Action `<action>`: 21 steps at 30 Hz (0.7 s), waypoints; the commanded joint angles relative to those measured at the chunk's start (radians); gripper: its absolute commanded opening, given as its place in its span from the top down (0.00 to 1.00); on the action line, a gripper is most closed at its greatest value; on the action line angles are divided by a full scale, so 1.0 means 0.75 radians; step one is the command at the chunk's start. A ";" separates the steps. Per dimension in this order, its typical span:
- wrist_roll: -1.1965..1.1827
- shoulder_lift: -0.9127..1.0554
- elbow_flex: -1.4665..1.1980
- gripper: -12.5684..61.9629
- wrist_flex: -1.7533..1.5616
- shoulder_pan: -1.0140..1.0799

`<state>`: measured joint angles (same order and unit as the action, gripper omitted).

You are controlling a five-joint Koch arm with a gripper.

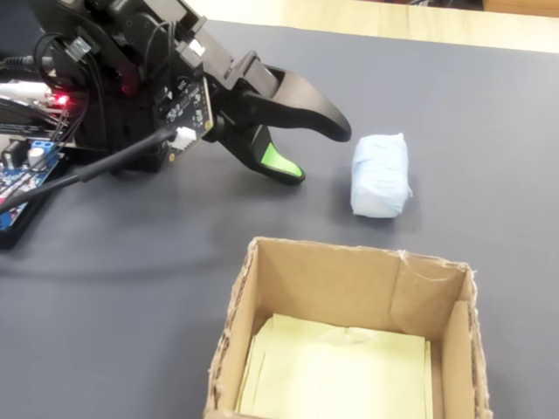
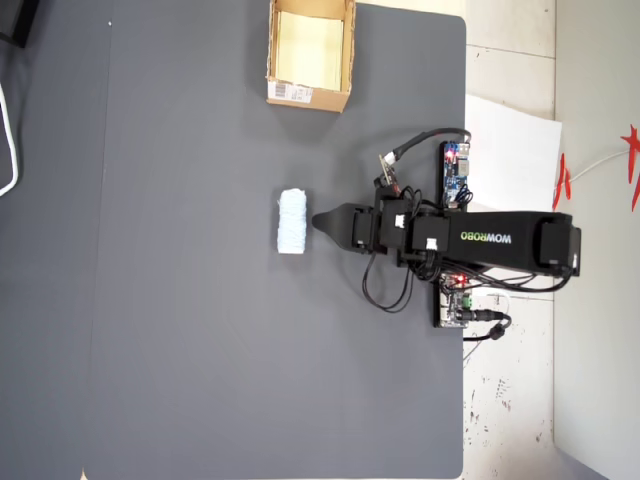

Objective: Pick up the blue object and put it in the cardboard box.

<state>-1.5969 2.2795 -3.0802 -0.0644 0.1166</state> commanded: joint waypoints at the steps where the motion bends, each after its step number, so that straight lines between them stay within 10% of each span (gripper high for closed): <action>1: 0.018 0.117 -0.051 0.37 0.153 -0.004; 21: 0.067 0.020 -0.020 0.38 0.022 -0.006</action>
<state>-1.5601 2.2764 -3.0802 -0.0644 0.1166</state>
